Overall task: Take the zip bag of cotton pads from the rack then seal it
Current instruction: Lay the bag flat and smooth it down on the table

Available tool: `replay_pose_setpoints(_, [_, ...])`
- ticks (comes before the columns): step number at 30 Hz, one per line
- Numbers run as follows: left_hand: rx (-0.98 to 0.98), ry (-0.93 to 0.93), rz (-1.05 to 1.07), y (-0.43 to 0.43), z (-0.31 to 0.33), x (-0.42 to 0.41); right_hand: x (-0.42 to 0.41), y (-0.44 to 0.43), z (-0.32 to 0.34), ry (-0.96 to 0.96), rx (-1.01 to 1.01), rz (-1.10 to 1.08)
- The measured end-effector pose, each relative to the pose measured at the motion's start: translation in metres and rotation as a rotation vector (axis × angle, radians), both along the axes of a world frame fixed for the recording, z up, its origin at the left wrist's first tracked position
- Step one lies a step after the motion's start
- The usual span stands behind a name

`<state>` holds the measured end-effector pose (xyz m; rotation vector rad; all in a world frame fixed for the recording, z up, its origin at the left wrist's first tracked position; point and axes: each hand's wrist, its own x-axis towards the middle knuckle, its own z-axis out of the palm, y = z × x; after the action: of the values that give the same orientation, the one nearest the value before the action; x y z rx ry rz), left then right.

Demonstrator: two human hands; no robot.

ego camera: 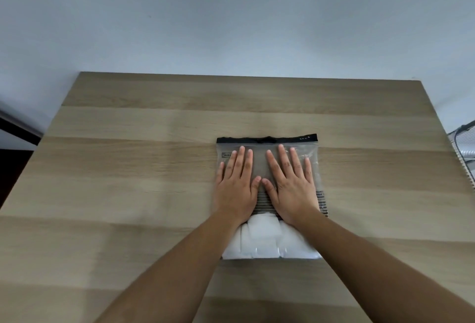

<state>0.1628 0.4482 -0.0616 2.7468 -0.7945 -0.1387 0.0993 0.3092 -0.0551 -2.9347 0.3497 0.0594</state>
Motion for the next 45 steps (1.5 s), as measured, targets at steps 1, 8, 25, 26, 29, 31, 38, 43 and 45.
replay_pose_setpoints(1, [0.007, 0.003, 0.000, 0.000, 0.000, 0.000, 0.000, 0.000, 0.000, 0.005, -0.004, 0.000])
replay_pose_setpoints(8, [0.048, 0.012, -0.007, -0.001, 0.001, 0.000, 0.001, -0.002, -0.004, 0.019, 0.003, 0.001])
replay_pose_setpoints(25, [0.100, 0.015, 0.009, 0.004, -0.003, 0.004, 0.000, -0.009, -0.006, 0.049, 0.001, 0.024])
replay_pose_setpoints(26, [0.103, 0.016, 0.015, 0.008, -0.003, 0.006, -0.001, -0.014, -0.006, 0.053, -0.002, 0.025])
replay_pose_setpoints(29, [0.112, 0.007, 0.042, 0.022, -0.003, 0.015, -0.012, -0.036, -0.005, 0.072, -0.018, -0.012])
replay_pose_setpoints(31, [0.123, 0.003, 0.054, 0.035, -0.004, 0.021, -0.021, -0.052, -0.005, 0.088, -0.037, -0.055])
replay_pose_setpoints(38, [0.183, 0.154, 0.047, 0.050, 0.011, 0.033, -0.028, -0.071, 0.010, 0.148, 0.153, -0.107])
replay_pose_setpoints(43, [0.054, 0.140, 0.019, 0.044, 0.037, -0.007, -0.033, -0.039, 0.042, -0.016, 0.522, -0.289])
replay_pose_setpoints(45, [0.009, 0.126, -0.021, 0.043, 0.039, -0.036, -0.046, -0.012, 0.048, -0.038, 0.471, -0.209])
